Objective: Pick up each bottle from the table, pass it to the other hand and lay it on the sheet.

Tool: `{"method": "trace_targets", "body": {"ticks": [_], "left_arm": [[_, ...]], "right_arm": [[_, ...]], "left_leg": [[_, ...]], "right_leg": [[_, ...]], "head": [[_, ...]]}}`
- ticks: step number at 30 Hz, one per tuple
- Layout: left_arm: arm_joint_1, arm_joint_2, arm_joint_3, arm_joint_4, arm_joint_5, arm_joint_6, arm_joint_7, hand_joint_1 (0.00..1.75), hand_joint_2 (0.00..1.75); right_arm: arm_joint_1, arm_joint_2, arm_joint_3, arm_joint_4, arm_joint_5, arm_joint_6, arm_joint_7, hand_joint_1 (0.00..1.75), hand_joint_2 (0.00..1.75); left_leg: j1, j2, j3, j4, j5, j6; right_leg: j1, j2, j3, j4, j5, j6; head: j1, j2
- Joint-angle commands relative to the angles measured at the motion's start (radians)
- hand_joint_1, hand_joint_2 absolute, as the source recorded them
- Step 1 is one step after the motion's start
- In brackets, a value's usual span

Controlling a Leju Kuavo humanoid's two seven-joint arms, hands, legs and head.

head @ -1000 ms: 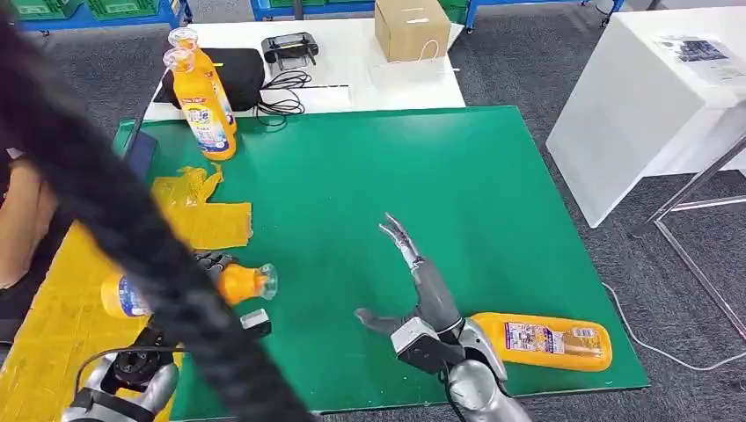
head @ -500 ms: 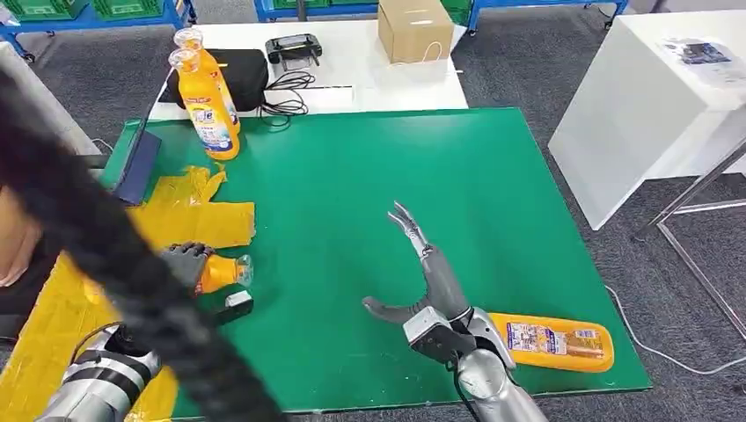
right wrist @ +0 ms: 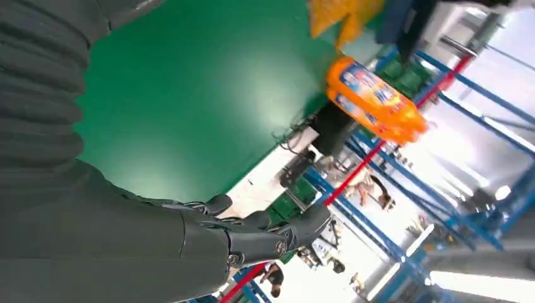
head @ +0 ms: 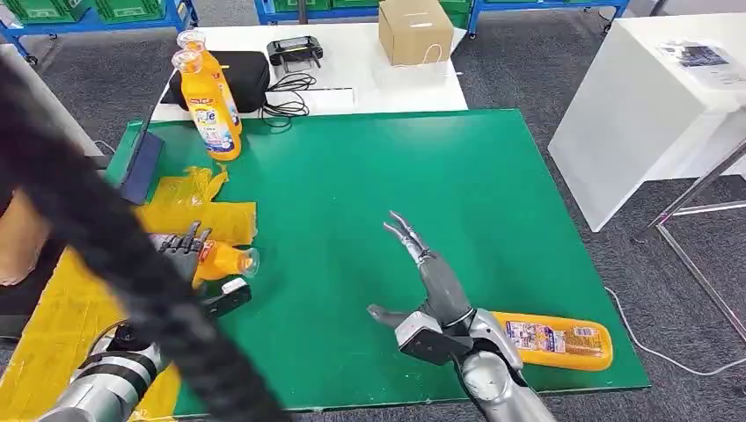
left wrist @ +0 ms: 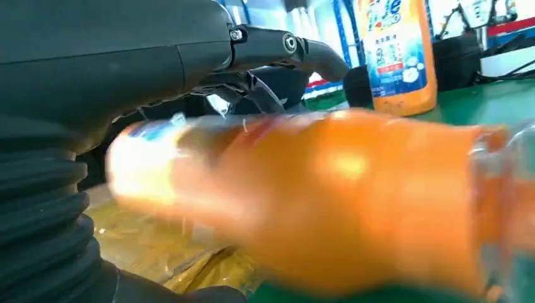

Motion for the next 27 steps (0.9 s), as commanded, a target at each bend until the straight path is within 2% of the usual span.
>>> {"method": "trace_targets", "body": {"ticks": [1, 13, 16, 17, 19, 22, 23, 26, 27], "left_arm": [[0.024, -0.029, 0.034, 0.073, 0.003, -0.011, -0.005, 0.00, 1.75], [0.024, -0.029, 0.034, 0.073, 0.003, -0.011, -0.005, 0.00, 1.75], [0.049, -0.038, 0.084, 0.026, 0.067, 0.006, -0.062, 0.00, 1.75], [0.060, -0.044, 0.102, 0.005, 0.097, 0.014, -0.089, 0.00, 0.00], [0.120, -0.062, 0.168, -0.110, 0.229, 0.037, -0.213, 0.00, 0.00], [0.285, -0.073, 0.224, -0.457, 0.432, 0.043, -0.349, 0.00, 0.00], [0.334, -0.077, 0.233, -0.572, 0.487, 0.024, -0.372, 0.00, 1.75], [0.451, -0.080, 0.243, -0.840, 0.595, -0.023, -0.404, 0.00, 1.75], [0.521, -0.109, 0.276, -0.967, 0.813, -0.134, -0.489, 0.00, 1.75]], "right_arm": [[-0.027, -0.057, 0.038, 0.061, 0.008, 0.005, 0.007, 0.00, 1.75], [-0.027, -0.057, 0.038, 0.061, 0.008, 0.005, 0.007, 0.00, 1.75], [-0.015, -0.103, 0.049, 0.034, 0.029, 0.014, -0.035, 0.00, 1.75], [-0.010, -0.115, 0.043, 0.026, 0.014, 0.029, -0.046, 0.00, 1.75], [0.005, -0.152, 0.015, 0.004, 0.036, 0.028, -0.054, 0.00, 1.75], [0.035, -0.223, -0.029, -0.025, 0.114, 0.024, -0.037, 0.00, 1.75], [0.048, -0.255, -0.044, -0.031, 0.126, 0.028, -0.038, 0.00, 1.75], [0.098, -0.345, -0.129, -0.025, 0.158, 0.037, -0.030, 0.00, 1.75], [0.143, -0.402, -0.179, -0.033, 0.223, 0.039, 0.074, 0.00, 1.75]], "left_leg": [[0.001, 0.003, 0.003, -0.001, -0.002, 0.000], [0.000, 0.002, 0.002, -0.001, -0.001, 0.000], [0.001, 0.004, 0.003, -0.001, -0.002, 0.000], [0.000, 0.003, 0.002, -0.001, -0.002, 0.000], [0.001, 0.003, 0.002, -0.001, -0.002, 0.000], [0.000, 0.002, 0.002, 0.000, -0.003, 0.001], [0.000, 0.002, 0.001, 0.000, -0.003, 0.001], [0.000, 0.003, -0.003, 0.002, -0.004, 0.002], [-0.001, 0.003, -0.003, 0.003, -0.004, 0.002]], "right_leg": [[0.001, 0.002, 0.003, -0.003, -0.001, -0.001], [0.000, 0.001, 0.001, -0.001, 0.000, 0.000], [0.001, 0.003, 0.003, -0.003, 0.000, 0.000], [0.001, 0.002, 0.002, -0.002, 0.000, 0.000], [0.001, 0.002, 0.002, -0.003, -0.001, 0.000], [0.000, 0.000, 0.002, -0.002, -0.002, 0.000], [0.000, 0.000, 0.001, -0.002, -0.002, 0.001], [-0.001, -0.001, -0.003, -0.001, -0.002, 0.001], [-0.001, -0.001, -0.004, -0.001, -0.002, 0.001]], "head": [[0.000, 0.000], [0.000, 0.000], [0.000, 0.000], [0.000, 0.000], [0.000, 0.000], [0.000, 0.000], [0.000, 0.000], [0.000, 0.000], [0.000, 0.000]]}}
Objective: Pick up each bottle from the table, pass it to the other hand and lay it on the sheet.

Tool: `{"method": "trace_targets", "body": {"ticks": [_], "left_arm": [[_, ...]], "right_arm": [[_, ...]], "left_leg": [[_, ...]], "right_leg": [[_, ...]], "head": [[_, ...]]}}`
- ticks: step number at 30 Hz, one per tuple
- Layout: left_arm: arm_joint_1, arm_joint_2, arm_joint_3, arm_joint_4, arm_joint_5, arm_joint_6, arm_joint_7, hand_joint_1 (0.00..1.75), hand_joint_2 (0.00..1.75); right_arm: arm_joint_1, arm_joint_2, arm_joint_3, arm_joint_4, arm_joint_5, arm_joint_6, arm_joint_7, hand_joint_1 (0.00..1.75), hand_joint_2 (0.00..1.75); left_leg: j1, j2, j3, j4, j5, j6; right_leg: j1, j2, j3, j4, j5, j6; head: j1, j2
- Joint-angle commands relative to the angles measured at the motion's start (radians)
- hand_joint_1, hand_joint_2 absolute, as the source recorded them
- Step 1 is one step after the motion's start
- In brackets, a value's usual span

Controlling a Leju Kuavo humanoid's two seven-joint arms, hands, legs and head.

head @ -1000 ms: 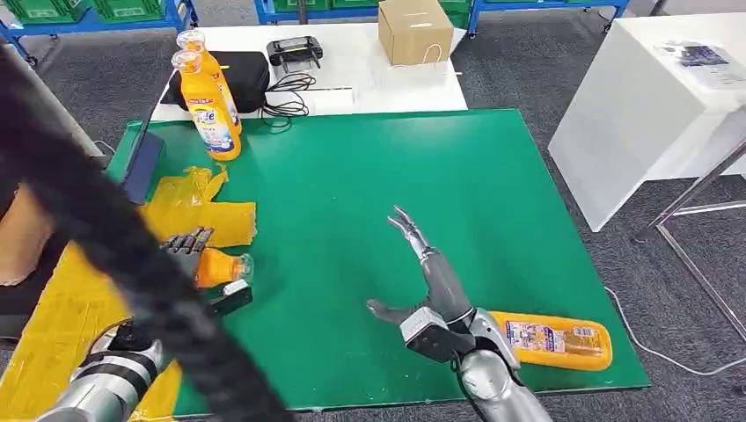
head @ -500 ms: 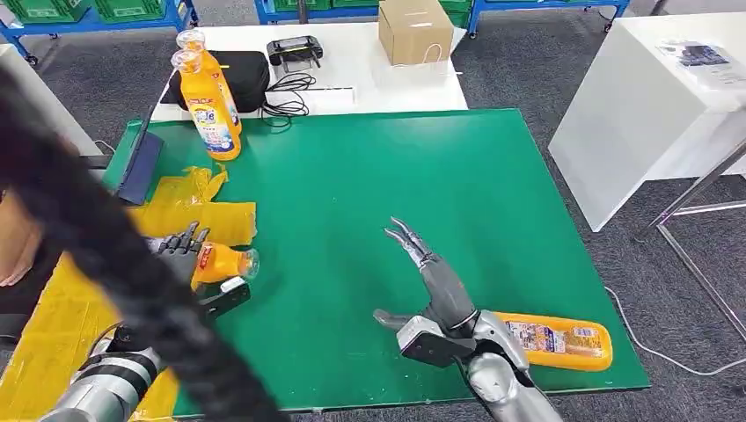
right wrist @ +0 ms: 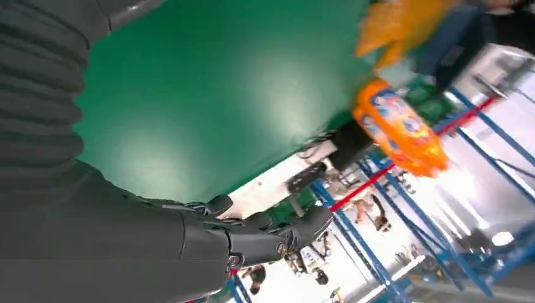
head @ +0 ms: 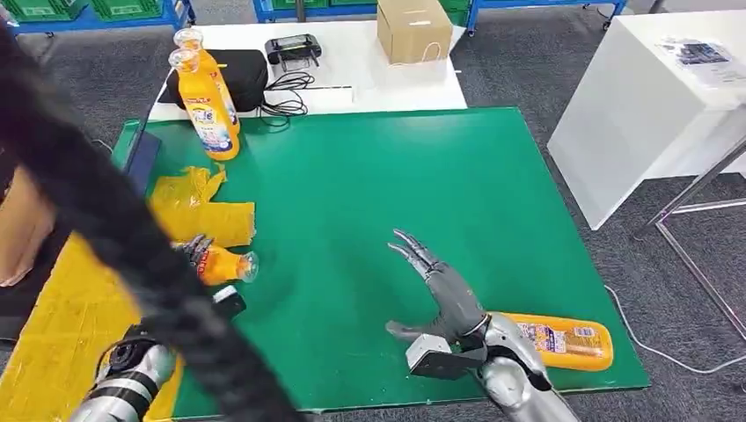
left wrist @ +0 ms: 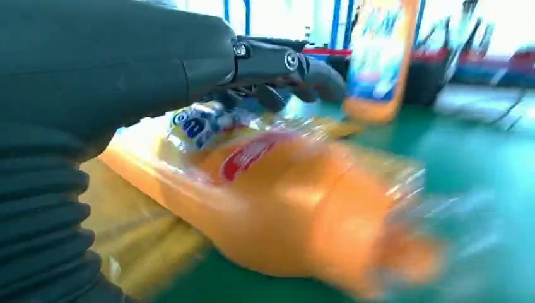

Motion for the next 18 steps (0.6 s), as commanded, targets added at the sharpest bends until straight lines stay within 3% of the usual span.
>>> {"method": "trace_targets", "body": {"ticks": [1, 4, 12, 18], "left_arm": [[0.411, -0.090, 0.146, -0.862, 0.489, -0.267, -0.145, 0.00, 1.75], [0.466, -0.115, 0.136, -0.919, 0.552, -0.352, -0.155, 0.00, 1.75], [0.439, -0.138, 0.116, -0.889, 0.624, -0.392, -0.170, 0.00, 1.75], [0.439, -0.145, 0.099, -0.894, 0.631, -0.394, -0.173, 0.00, 1.75]], "right_arm": [[0.168, -0.299, -0.255, -0.021, 0.080, 0.041, 0.087, 0.00, 1.75], [0.207, -0.321, -0.344, -0.004, 0.121, 0.066, 0.076, 0.00, 1.75], [0.332, -0.362, -0.507, -0.047, 0.112, 0.139, 0.054, 0.00, 1.75], [0.392, -0.353, -0.538, -0.079, 0.115, 0.169, 0.036, 0.00, 1.75]], "left_leg": [[0.001, -0.003, 0.000, 0.003, -0.005, 0.002], [-0.001, -0.001, -0.001, 0.003, -0.008, 0.005], [-0.004, -0.004, -0.002, 0.002, -0.010, 0.007], [-0.002, -0.003, 0.001, 0.002, -0.014, 0.009]], "right_leg": [[0.001, -0.004, 0.003, -0.001, -0.004, 0.001], [0.000, -0.002, 0.002, -0.001, -0.005, 0.001], [-0.003, -0.005, 0.001, -0.001, -0.008, 0.006], [-0.001, -0.003, 0.005, -0.002, -0.009, 0.005]], "head": [[0.000, 0.000], [-0.001, 0.000], [0.000, 0.000], [-0.001, 0.000]]}}
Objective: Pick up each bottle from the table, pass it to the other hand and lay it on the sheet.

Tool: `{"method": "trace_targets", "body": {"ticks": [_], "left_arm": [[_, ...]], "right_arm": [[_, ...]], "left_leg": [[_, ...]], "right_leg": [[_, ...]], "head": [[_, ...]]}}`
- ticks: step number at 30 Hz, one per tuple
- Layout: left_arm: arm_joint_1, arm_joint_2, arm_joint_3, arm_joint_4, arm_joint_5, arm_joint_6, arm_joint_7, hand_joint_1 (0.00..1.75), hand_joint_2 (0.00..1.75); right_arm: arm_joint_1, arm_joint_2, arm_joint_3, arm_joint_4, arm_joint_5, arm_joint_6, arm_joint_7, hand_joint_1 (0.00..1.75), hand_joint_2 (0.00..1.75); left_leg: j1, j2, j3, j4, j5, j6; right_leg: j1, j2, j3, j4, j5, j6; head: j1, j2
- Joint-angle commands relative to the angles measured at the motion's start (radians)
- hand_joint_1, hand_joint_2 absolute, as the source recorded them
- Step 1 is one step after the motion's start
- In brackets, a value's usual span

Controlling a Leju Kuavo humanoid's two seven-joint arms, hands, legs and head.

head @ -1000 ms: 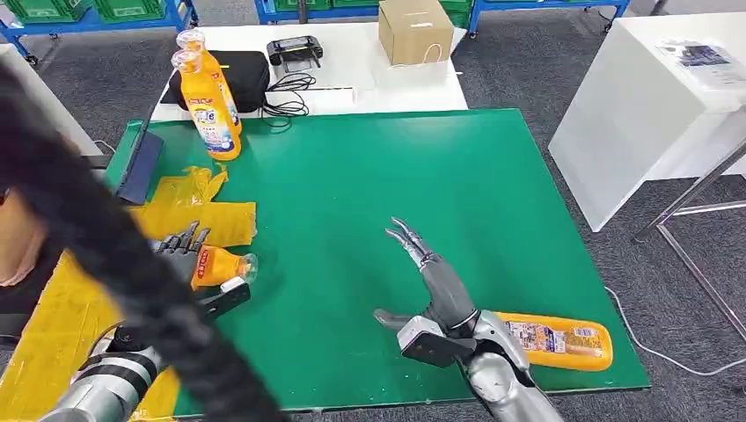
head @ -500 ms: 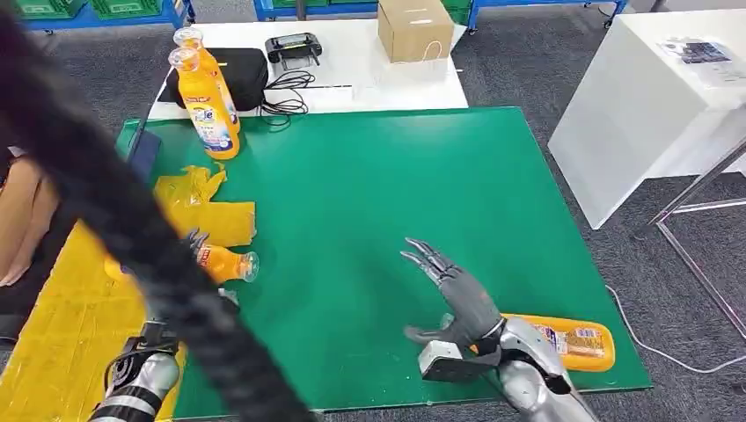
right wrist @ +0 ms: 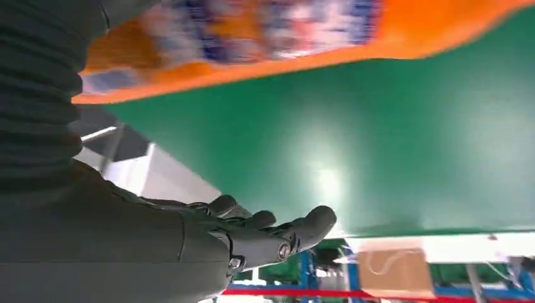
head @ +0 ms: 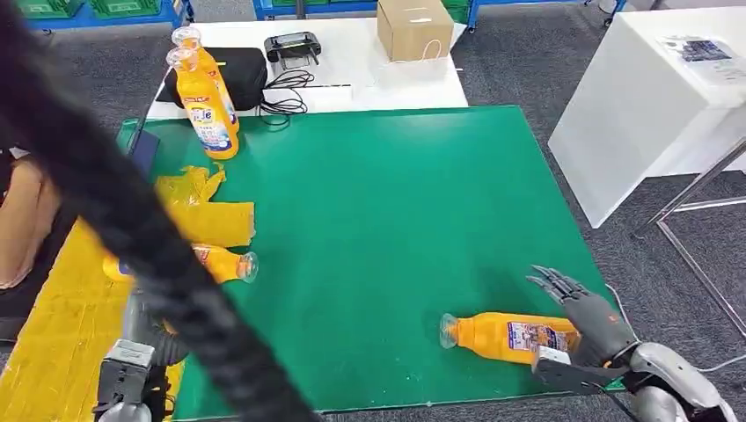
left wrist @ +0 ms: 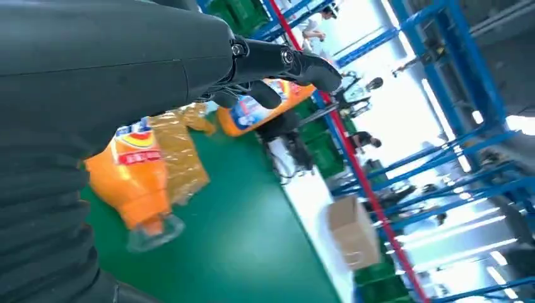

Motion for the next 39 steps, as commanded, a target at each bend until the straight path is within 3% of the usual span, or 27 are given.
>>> {"method": "trace_targets", "body": {"ticks": [1, 9, 18, 24, 25, 26, 27, 28, 39], "left_arm": [[0.001, -0.041, 0.001, -0.028, 0.014, -0.008, -0.001, 0.00, 1.75], [0.000, -0.049, -0.021, -0.013, 0.018, -0.003, -0.001, 0.00, 1.75], [0.008, -0.058, -0.038, -0.021, 0.038, -0.018, 0.017, 0.00, 1.75], [0.008, -0.058, -0.037, -0.021, 0.040, -0.019, 0.018, 0.00, 1.75], [0.007, -0.058, -0.037, -0.019, 0.042, -0.021, 0.018, 0.00, 1.75], [0.006, -0.058, -0.037, -0.018, 0.043, -0.022, 0.018, 0.00, 1.75], [0.003, -0.058, -0.039, -0.013, 0.046, -0.026, 0.018, 0.00, 1.75], [0.001, -0.059, -0.040, -0.010, 0.047, -0.026, 0.018, 0.00, 1.75], [-0.012, -0.063, -0.052, 0.007, 0.056, -0.030, 0.016, 0.00, 1.75]], "right_arm": [[0.093, 0.005, -0.106, -0.039, 0.002, 0.033, -0.019, 0.00, 1.75], [0.095, -0.012, -0.086, -0.011, 0.080, 0.033, 0.059, 0.00, 1.75], [-0.041, 0.044, 0.113, 0.169, 0.286, -0.074, 0.196, 0.00, 1.75], [-0.055, 0.046, 0.128, 0.186, 0.293, -0.094, 0.202, 0.00, 1.75], [-0.070, 0.061, 0.142, 0.198, 0.295, -0.110, 0.196, 0.14, 1.75], [-0.083, 0.070, 0.155, 0.214, 0.295, -0.114, 0.190, 0.42, 1.75], [-0.096, 0.076, 0.172, 0.233, 0.295, -0.114, 0.190, 0.98, 1.75], [-0.103, 0.080, 0.183, 0.243, 0.295, -0.113, 0.191, 1.31, 1.75], [-0.146, 0.082, 0.235, 0.274, 0.276, -0.158, 0.183, 1.41, 1.75]], "left_leg": [[0.002, -0.001, 0.003, 0.001, -0.003, -0.001], [0.001, 0.001, 0.003, 0.000, -0.001, -0.002], [0.003, 0.004, 0.004, -0.001, -0.001, -0.002], [0.002, 0.003, 0.004, -0.001, 0.000, -0.003], [0.001, 0.003, 0.004, -0.001, 0.000, -0.003], [0.003, 0.004, 0.006, -0.001, -0.001, -0.003], [0.002, 0.004, 0.005, -0.001, 0.000, -0.003], [0.003, 0.005, 0.006, -0.001, -0.001, -0.003], [0.002, 0.004, 0.004, -0.001, 0.000, -0.003]], "right_leg": [[0.002, -0.003, 0.005, -0.001, -0.003, -0.001], [0.001, -0.002, 0.004, -0.001, -0.002, -0.001], [0.003, 0.002, 0.005, -0.003, 0.000, -0.001], [0.002, 0.001, 0.005, -0.003, -0.001, -0.001], [0.002, 0.001, 0.004, -0.002, -0.001, -0.001], [0.003, 0.002, 0.007, -0.004, -0.001, -0.002], [0.002, 0.002, 0.005, -0.003, -0.001, -0.001], [0.003, 0.003, 0.007, -0.004, 0.000, -0.002], [0.002, 0.001, 0.004, -0.002, 0.000, -0.001]], "head": [[0.000, 0.000], [0.000, 0.000], [0.000, 0.000], [0.000, 0.000], [0.000, 0.000], [0.000, 0.000], [0.000, 0.000], [0.000, 0.000], [0.000, 0.000]]}}
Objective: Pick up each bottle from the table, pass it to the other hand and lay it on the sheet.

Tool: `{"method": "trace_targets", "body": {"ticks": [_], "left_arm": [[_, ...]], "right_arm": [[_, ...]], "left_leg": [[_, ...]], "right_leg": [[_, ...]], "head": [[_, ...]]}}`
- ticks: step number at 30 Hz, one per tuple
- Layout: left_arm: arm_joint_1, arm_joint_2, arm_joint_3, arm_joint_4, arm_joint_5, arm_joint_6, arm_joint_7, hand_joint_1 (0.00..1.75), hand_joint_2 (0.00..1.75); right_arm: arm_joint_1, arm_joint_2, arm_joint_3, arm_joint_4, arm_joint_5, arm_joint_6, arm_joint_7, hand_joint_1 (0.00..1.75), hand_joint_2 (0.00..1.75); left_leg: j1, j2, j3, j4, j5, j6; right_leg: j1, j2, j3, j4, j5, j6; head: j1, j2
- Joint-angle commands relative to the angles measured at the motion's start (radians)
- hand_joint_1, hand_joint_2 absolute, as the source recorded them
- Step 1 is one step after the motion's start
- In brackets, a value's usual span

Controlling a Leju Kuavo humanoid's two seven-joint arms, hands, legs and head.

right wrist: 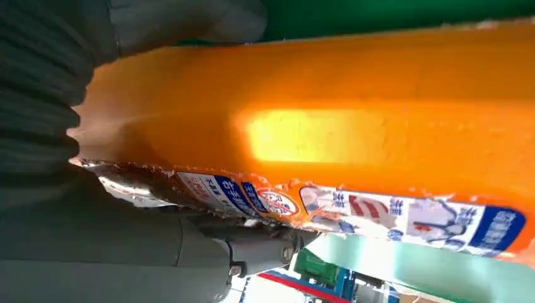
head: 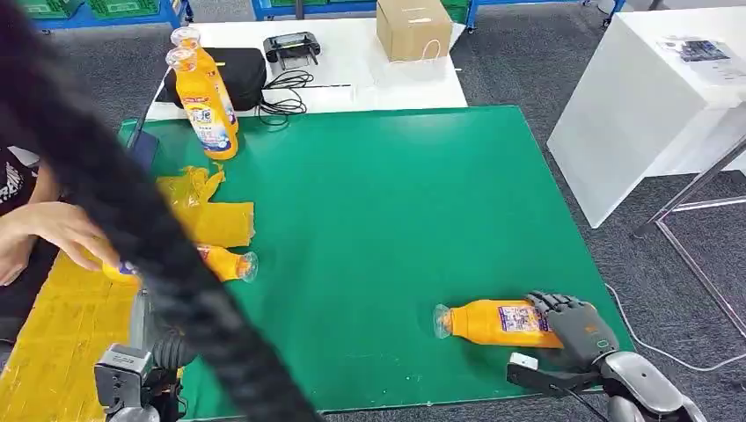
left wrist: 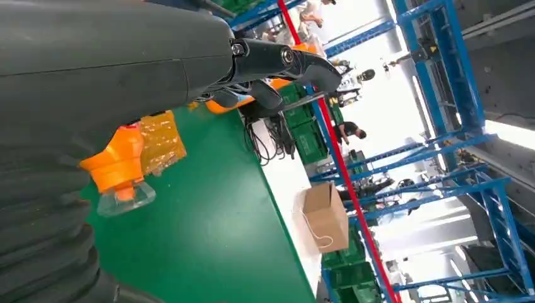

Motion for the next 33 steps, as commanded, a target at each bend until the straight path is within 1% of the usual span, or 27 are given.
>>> {"method": "trace_targets", "body": {"ticks": [1, 2, 3, 4, 5, 6, 7, 8, 10, 11, 12, 13, 14, 15, 16, 17, 19, 20, 22, 23, 24, 25, 26, 27, 28, 30, 33], "left_arm": [[-0.024, -0.018, -0.012, 0.041, 0.008, -0.002, 0.005, 0.00, 1.75], [-0.016, -0.020, -0.012, 0.032, 0.009, -0.003, 0.007, 0.00, 1.75], [-0.008, -0.022, -0.012, 0.021, 0.009, -0.002, 0.008, 0.00, 1.75], [-0.002, -0.025, -0.014, 0.013, 0.007, -0.003, 0.010, 0.00, 1.75], [0.005, -0.028, -0.023, 0.004, 0.005, -0.005, 0.013, 0.00, 1.75], [0.007, -0.029, -0.031, 0.001, 0.004, -0.007, 0.014, 0.00, 1.75], [0.011, -0.030, -0.048, -0.001, 0.001, -0.011, 0.017, 0.00, 1.75], [0.011, -0.030, -0.060, 0.000, 0.001, -0.011, 0.018, 0.00, 1.75], [0.012, -0.029, -0.086, 0.003, -0.001, -0.017, 0.022, 0.00, 1.75], [0.009, -0.026, -0.107, 0.007, 0.002, -0.028, 0.026, 0.00, 1.75], [0.009, -0.032, -0.116, 0.008, 0.000, -0.026, 0.025, 0.00, 1.75], [0.003, -0.027, -0.135, 0.015, 0.009, -0.027, 0.027, 0.00, 1.75], [-0.001, -0.027, -0.150, 0.013, 0.022, -0.026, 0.028, 0.00, 1.75], [-0.002, -0.028, -0.154, 0.012, 0.022, -0.026, 0.028, 0.00, 1.75], [-0.007, -0.022, -0.174, 0.003, 0.075, -0.060, 0.034, 0.00, 1.75], [-0.009, -0.022, -0.181, -0.002, 0.076, -0.060, 0.035, 0.00, 1.75], [-0.009, -0.022, -0.184, -0.004, 0.077, -0.060, 0.037, 0.00, 1.75], [-0.009, -0.022, -0.184, -0.004, 0.077, -0.060, 0.037, 0.00, 1.75], [-0.009, -0.019, -0.185, -0.005, 0.079, -0.059, 0.038, 0.00, 1.75], [-0.014, -0.012, -0.197, -0.005, 0.099, -0.083, 0.043, 0.00, 1.75], [-0.016, -0.014, -0.201, -0.005, 0.098, -0.082, 0.043, 0.00, 1.75], [-0.022, -0.011, -0.213, -0.003, 0.102, -0.089, 0.047, 0.00, 1.75], [-0.040, -0.006, -0.236, 0.010, 0.114, -0.109, 0.058, 0.00, 1.75], [-0.046, -0.007, -0.240, 0.016, 0.115, -0.109, 0.059, 0.00, 1.75], [-0.062, -0.003, -0.256, 0.030, 0.121, -0.113, 0.063, 0.00, 1.75], [-0.077, -0.004, -0.264, 0.045, 0.123, -0.113, 0.065, 0.00, 1.75], [-0.077, -0.001, -0.264, 0.044, 0.126, -0.112, 0.066, 0.00, 1.75]], "right_arm": [[-0.070, 0.053, 0.090, 0.096, 0.003, -0.082, -0.016, 1.48, 1.75], [-0.077, 0.108, 0.074, 0.063, 0.006, -0.190, -0.049, 1.69, 1.75], [-0.083, 0.158, 0.064, 0.028, -0.013, -0.247, -0.076, 1.75, 1.75], [-0.088, 0.213, 0.048, -0.016, -0.015, -0.311, -0.083, 1.75, 1.75], [-0.095, 0.287, 0.034, -0.076, -0.030, -0.394, -0.095, 1.75, 1.75], [-0.098, 0.317, 0.032, -0.105, -0.053, -0.417, -0.103, 1.75, 1.75], [-0.102, 0.369, 0.025, -0.159, -0.110, -0.474, -0.118, 1.75, 1.75], [-0.101, 0.377, 0.033, -0.187, -0.101, -0.467, -0.106, 1.75, 1.75], [-0.100, 0.422, 0.018, -0.234, -0.228, -0.513, -0.152, 1.75, 1.75], [-0.100, 0.451, 0.006, -0.254, -0.299, -0.530, -0.182, 1.71, 1.75], [-0.101, 0.455, 0.005, -0.258, -0.299, -0.532, -0.182, 1.73, 1.75], [-0.103, 0.492, -0.010, -0.271, -0.409, -0.522, -0.216, 1.75, 1.75], [-0.108, 0.525, -0.024, -0.269, -0.489, -0.500, -0.243, 1.73, 1.75], [-0.110, 0.530, -0.023, -0.265, -0.488, -0.501, -0.242, 1.75, 1.75], [-0.119, 0.568, -0.025, -0.253, -0.632, -0.429, -0.255, 1.75, 1.75], [-0.126, 0.579, -0.023, -0.232, -0.632, -0.430, -0.261, 1.75, 1.75], [-0.130, 0.583, -0.019, -0.223, -0.630, -0.433, -0.267, 1.75, 1.75], [-0.130, 0.583, -0.019, -0.223, -0.630, -0.433, -0.267, 1.75, 1.75], [-0.132, 0.586, -0.019, -0.216, -0.645, -0.425, -0.271, 1.75, 1.75], [-0.142, 0.589, -0.001, -0.195, -0.727, -0.319, -0.241, 1.75, 1.75], [-0.151, 0.600, 0.002, -0.176, -0.725, -0.323, -0.244, 1.75, 1.75], [-0.163, 0.607, 0.026, -0.142, -0.731, -0.294, -0.245, 1.75, 1.75], [-0.190, 0.620, 0.088, -0.074, -0.733, -0.207, -0.228, 1.73, 1.75], [-0.200, 0.634, 0.104, -0.047, -0.717, -0.225, -0.235, 1.73, 1.75], [-0.235, 0.626, 0.190, 0.028, -0.711, -0.157, -0.220, 1.75, 1.75], [-0.256, 0.646, 0.225, 0.082, -0.700, -0.186, -0.228, 1.75, 1.75], [-0.254, 0.631, 0.231, 0.071, -0.709, -0.192, -0.227, 1.75, 1.75]], "left_leg": [[0.002, 0.002, 0.005, -0.001, -0.002, -0.001], [0.002, 0.002, 0.005, -0.001, -0.002, -0.001], [0.002, 0.002, 0.004, -0.001, -0.001, -0.001], [0.003, 0.003, 0.006, -0.001, -0.002, -0.001], [0.003, 0.004, 0.005, -0.001, -0.002, -0.002], [0.003, 0.005, 0.006, -0.001, -0.003, -0.002], [0.003, 0.006, 0.005, -0.001, -0.002, -0.002], [0.003, 0.006, 0.003, 0.000, -0.002, -0.003], [0.003, 0.005, 0.004, 0.000, -0.002, -0.003], [0.004, 0.004, 0.003, 0.000, -0.001, -0.004], [0.004, 0.002, 0.003, 0.000, 0.000, -0.003], [0.005, 0.002, 0.004, 0.000, -0.001, -0.004], [0.004, 0.000, 0.002, 0.000, 0.000, -0.003], [0.004, 0.000, 0.002, 0.000, 0.000, -0.003], [0.005, 0.002, 0.004, 0.001, -0.002, -0.004], [0.004, 0.001, 0.002, 0.000, 0.000, -0.004], [0.005, 0.003, 0.004, 0.001, -0.003, -0.004], [0.004, 0.001, 0.002, 0.000, 0.000, -0.004], [0.005, 0.002, 0.004, 0.001, -0.002, -0.005], [0.004, 0.001, 0.002, 0.000, -0.001, -0.004], [0.005, 0.001, 0.004, 0.000, -0.002, -0.005], [0.004, 0.001, 0.003, 0.000, -0.001, -0.005], [0.005, 0.002, 0.004, 0.000, -0.002, -0.005], [0.005, 0.002, 0.003, 0.000, -0.001, -0.005], [0.005, 0.004, 0.005, 0.000, -0.002, -0.005], [0.005, 0.005, 0.004, -0.001, -0.001, -0.005], [0.004, 0.003, 0.004, -0.002, 0.000, -0.005]], "right_leg": [[0.003, 0.001, 0.006, -0.003, -0.001, -0.001], [0.002, 0.001, 0.005, -0.003, -0.001, -0.002], [0.002, 0.002, 0.004, -0.002, 0.000, -0.001], [0.003, 0.002, 0.006, -0.003, -0.001, -0.002], [0.003, 0.004, 0.004, -0.003, 0.000, -0.002], [0.004, 0.004, 0.006, -0.003, 0.000, -0.003], [0.003, 0.005, 0.004, -0.002, 0.000, -0.003], [0.003, 0.006, 0.002, -0.001, 0.000, -0.003], [0.003, 0.005, 0.003, 0.000, -0.001, -0.003], [0.004, 0.003, 0.003, 0.000, -0.001, -0.003], [0.004, 0.002, 0.002, 0.000, -0.001, -0.002], [0.005, 0.002, 0.004, 0.000, -0.002, -0.003], [0.004, 0.001, 0.002, 0.000, -0.001, -0.002], [0.004, 0.002, 0.002, 0.000, -0.001, -0.002], [0.005, 0.003, 0.004, 0.000, -0.003, -0.003], [0.004, 0.002, 0.002, 0.000, -0.001, -0.002], [0.006, 0.003, 0.005, 0.000, -0.003, -0.003], [0.004, 0.002, 0.002, 0.000, -0.001, -0.002], [0.005, 0.002, 0.005, 0.000, -0.002, -0.003], [0.004, 0.002, 0.003, 0.000, -0.001, -0.003], [0.005, 0.002, 0.005, 0.000, -0.002, -0.003], [0.004, 0.002, 0.004, 0.000, -0.002, -0.003], [0.005, 0.002, 0.005, -0.001, -0.002, -0.003], [0.005, 0.003, 0.004, -0.001, -0.001, -0.003], [0.005, 0.004, 0.005, -0.002, -0.001, -0.003], [0.005, 0.006, 0.004, -0.002, 0.001, -0.003], [0.005, 0.004, 0.003, -0.001, 0.000, -0.004]], "head": [[0.000, 0.000], [0.000, 0.000], [0.000, 0.000], [0.000, 0.000], [0.000, 0.000], [0.000, 0.000], [0.000, 0.000], [0.000, 0.000], [0.000, 0.000], [-0.001, 0.000], [0.000, 0.000], [0.000, 0.000], [0.000, 0.000], [0.000, 0.000], [0.000, 0.000], [0.000, 0.000], [0.000, 0.000], [0.000, 0.000], [0.000, 0.000], [0.000, 0.000], [0.000, 0.000], [0.000, 0.000], [0.000, 0.000], [0.000, 0.000], [0.000, 0.000], [0.000, 0.000], [0.000, 0.000]]}}
